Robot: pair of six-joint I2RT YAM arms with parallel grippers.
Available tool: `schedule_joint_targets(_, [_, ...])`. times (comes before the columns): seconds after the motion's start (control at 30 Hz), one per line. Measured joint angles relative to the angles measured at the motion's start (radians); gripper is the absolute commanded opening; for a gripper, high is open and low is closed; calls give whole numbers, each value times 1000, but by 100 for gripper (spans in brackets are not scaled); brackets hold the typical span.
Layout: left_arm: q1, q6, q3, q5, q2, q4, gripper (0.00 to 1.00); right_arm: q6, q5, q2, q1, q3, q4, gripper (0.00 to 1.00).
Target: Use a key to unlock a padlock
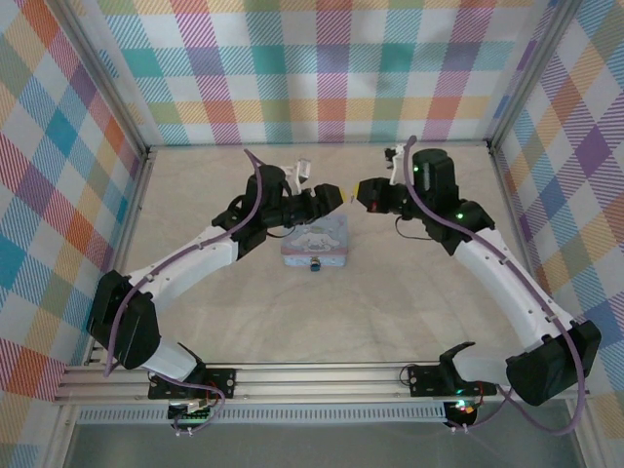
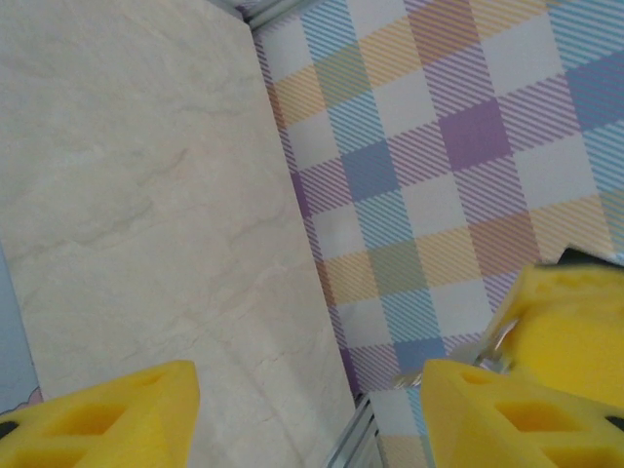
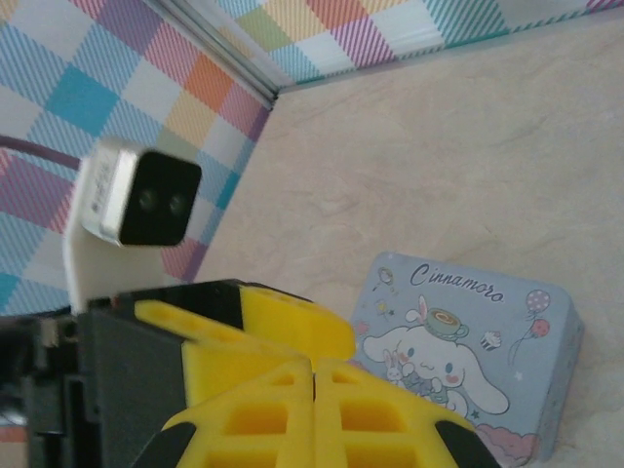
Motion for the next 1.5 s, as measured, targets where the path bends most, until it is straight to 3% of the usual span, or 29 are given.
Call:
schedule_joint_targets(0.17, [18, 62, -31, 96, -14, 74, 58, 20, -187, 37, -89, 34, -29, 0])
schedule_joint_targets(0.53, [24, 148, -31, 299, -15, 206, 56, 14, -445, 71, -89, 45, -76, 0])
schedule_joint_targets(0.9, [18, 167, -23, 353, 4, 235, 41, 18, -487, 89, -89, 45, -78, 0])
schedule_joint_targets(1.07, [14, 178, -16, 354, 5, 234, 41, 24, -491, 91, -90, 45, -74, 0])
schedule_joint_targets(1.17, [11, 190, -11, 352, 5, 220, 49, 34, -494, 91, -91, 45, -74, 0])
schedule_joint_targets(1.5, [-34, 217, -5, 347, 5, 198, 48, 103, -493, 96, -103, 45, -27, 0])
